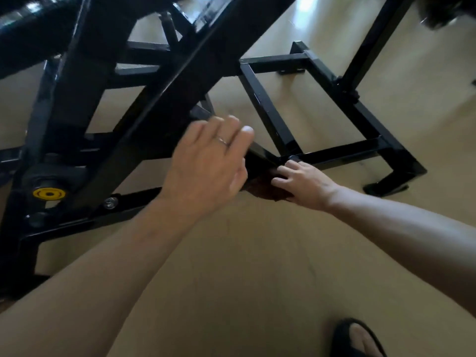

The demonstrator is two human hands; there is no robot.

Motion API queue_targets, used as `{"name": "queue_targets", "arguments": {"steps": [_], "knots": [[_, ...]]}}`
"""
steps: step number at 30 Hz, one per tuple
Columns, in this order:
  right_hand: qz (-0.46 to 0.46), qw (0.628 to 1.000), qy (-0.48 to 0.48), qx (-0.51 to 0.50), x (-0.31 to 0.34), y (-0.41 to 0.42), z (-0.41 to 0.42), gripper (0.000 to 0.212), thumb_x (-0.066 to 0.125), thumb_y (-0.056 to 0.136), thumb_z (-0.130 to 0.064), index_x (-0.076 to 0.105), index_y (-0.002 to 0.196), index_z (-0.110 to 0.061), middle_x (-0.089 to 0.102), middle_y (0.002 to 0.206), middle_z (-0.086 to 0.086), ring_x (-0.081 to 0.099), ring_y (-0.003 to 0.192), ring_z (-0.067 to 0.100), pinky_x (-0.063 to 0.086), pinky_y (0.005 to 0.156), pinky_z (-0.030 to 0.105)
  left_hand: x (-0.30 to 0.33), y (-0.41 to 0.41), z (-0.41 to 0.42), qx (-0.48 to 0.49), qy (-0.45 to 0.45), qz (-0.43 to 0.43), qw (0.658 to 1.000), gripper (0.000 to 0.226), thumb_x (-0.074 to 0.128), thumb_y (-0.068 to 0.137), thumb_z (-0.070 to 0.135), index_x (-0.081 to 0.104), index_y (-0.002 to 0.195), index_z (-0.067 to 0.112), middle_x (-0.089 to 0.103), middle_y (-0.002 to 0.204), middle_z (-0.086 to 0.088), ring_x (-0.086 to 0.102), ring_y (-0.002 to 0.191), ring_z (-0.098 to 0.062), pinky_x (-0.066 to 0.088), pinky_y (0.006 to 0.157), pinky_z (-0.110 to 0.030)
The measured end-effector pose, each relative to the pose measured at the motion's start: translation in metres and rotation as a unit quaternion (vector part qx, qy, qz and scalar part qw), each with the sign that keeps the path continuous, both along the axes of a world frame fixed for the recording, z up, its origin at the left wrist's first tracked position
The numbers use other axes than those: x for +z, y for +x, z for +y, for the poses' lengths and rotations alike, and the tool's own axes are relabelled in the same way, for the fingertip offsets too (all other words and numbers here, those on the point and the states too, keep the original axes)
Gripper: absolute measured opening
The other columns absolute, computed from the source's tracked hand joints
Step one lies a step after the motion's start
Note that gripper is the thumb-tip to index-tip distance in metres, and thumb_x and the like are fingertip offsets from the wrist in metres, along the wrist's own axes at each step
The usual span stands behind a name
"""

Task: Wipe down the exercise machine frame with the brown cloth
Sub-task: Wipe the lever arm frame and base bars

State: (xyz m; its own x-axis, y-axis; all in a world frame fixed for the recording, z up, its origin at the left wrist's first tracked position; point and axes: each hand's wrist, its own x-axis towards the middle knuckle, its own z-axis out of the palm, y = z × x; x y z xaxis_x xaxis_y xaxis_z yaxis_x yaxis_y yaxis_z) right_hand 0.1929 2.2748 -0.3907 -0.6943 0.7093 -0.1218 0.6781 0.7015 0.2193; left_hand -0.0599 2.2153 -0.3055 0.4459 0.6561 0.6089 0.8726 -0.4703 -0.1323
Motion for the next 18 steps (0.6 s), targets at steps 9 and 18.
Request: {"name": "queue_targets", "arguments": {"steps": [9,18], "knots": [[0.38,0.88,-0.043,-0.281,-0.009,0.056,0.068,0.03,0.074,0.09,-0.019,0.071,0.119,-0.014,0.064,0.112,0.013,0.057,0.108,0.034,0.048,0.094,0.041,-0.044,0.096,0.084,0.166,-0.174,0.316,0.918,0.078,0.054,0.094,0.058,0.035,0.148,0.005,0.048,0.142,-0.013,0.043,0.132,-0.033,0.027,0.116,-0.044],[0.408,0.871,0.072,-0.265,-0.098,0.028,0.068,0.021,0.069,0.093,-0.031,0.073,0.107,-0.016,0.066,0.112,0.005,0.055,0.109,0.035,0.047,0.091,0.047,-0.082,0.123,0.119,0.21,-0.271,0.338,0.877,0.057,0.052,0.094,0.064,0.054,0.123,0.015,0.064,0.119,-0.007,0.061,0.106,-0.026,0.037,0.087,-0.038]]}}
